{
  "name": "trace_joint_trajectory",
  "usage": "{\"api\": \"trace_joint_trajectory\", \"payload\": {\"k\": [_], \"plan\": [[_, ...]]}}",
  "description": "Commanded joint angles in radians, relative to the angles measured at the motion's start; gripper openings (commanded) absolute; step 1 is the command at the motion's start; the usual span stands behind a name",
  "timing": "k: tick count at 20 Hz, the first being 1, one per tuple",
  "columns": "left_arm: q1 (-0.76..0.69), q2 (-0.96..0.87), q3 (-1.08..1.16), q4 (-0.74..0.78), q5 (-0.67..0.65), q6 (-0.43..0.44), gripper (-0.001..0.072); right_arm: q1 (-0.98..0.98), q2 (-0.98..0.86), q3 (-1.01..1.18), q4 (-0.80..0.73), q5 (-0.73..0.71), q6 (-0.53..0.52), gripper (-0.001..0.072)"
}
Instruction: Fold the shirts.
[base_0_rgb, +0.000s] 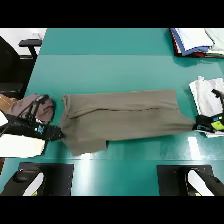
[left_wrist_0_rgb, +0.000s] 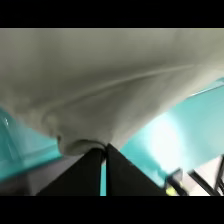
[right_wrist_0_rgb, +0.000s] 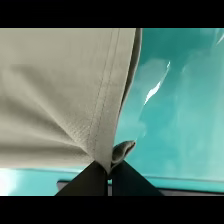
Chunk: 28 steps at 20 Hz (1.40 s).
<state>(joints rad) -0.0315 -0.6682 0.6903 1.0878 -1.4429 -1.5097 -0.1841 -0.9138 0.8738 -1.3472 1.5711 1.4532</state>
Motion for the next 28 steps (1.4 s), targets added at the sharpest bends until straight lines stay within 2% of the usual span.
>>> {"api": "trace_joint_trajectory", "payload": {"k": [1,6,11,12,14,15,16,17,18,19,20,21,22,23,24,28], "plan": [[-0.049,-0.069,0.094,0.054,0.178,-0.008,0.0026,0.049,-0.101,0.128,-0.008,-0.042,0.003,0.0013],[-0.049,-0.418,0.299,0.123,0.38,0.08,0.0028,0.128,-0.418,0.379,0.004,-0.139,0.005,0.0013],[-0.049,-0.677,0.436,0.117,0.536,0.076,0.003,0.126,-0.65,0.578,0.135,-0.16,-0.008,0.0016],[-0.049,-0.693,0.439,0.116,0.55,0.075,0.0032,0.126,-0.684,0.607,0.167,-0.161,-0.033,0.0062],[-0.049,-0.702,0.45,0.108,0.552,0.069,0.0032,0.106,-0.744,0.66,0.263,-0.154,-0.07,0.0346],[-0.049,-0.702,0.463,0.102,0.536,0.069,0.0032,0.087,-0.76,0.674,0.311,-0.145,-0.092,0.0386],[-0.049,-0.701,0.48,0.101,0.51,0.069,0.0159,0.066,-0.763,0.677,0.344,-0.133,-0.12,0.039],[-0.049,-0.701,0.496,0.101,0.48,0.068,0.045,0.043,-0.762,0.677,0.345,-0.12,-0.137,0.039],[-0.049,-0.701,0.507,0.1,0.458,0.066,0.0594,0.015,-0.762,0.677,0.343,-0.098,-0.139,0.039],[-0.049,-0.701,0.515,0.1,0.444,0.066,0.0593,-0.015,-0.762,0.676,0.343,-0.075,-0.146,0.0431],[-0.049,-0.7,0.516,0.092,0.437,0.066,0.0593,-0.047,-0.762,0.676,0.343,-0.061,-0.15,0.0546],[-0.049,-0.7,0.516,0.067,0.426,0.066,0.0592,-0.077,-0.763,0.676,0.343,-0.054,-0.15,0.0558],[-0.049,-0.7,0.516,0.028,0.418,0.067,0.0485,-0.105,-0.768,0.676,0.343,-0.047,-0.15,0.0558],[-0.049,-0.7,0.516,-0.022,0.416,0.071,0.0236,-0.129,-0.777,0.676,0.343,-0.037,-0.15,0.0557],[-0.049,-0.7,0.516,-0.065,0.419,0.08,0.0024,-0.147,-0.795,0.676,0.345,-0.022,-0.15,0.0556],[-0.082,-0.7,0.515,-0.149,0.462,0.097,0.0038,-0.151,-0.858,0.581,0.409,-0.029,-0.177,0.0552]]}}
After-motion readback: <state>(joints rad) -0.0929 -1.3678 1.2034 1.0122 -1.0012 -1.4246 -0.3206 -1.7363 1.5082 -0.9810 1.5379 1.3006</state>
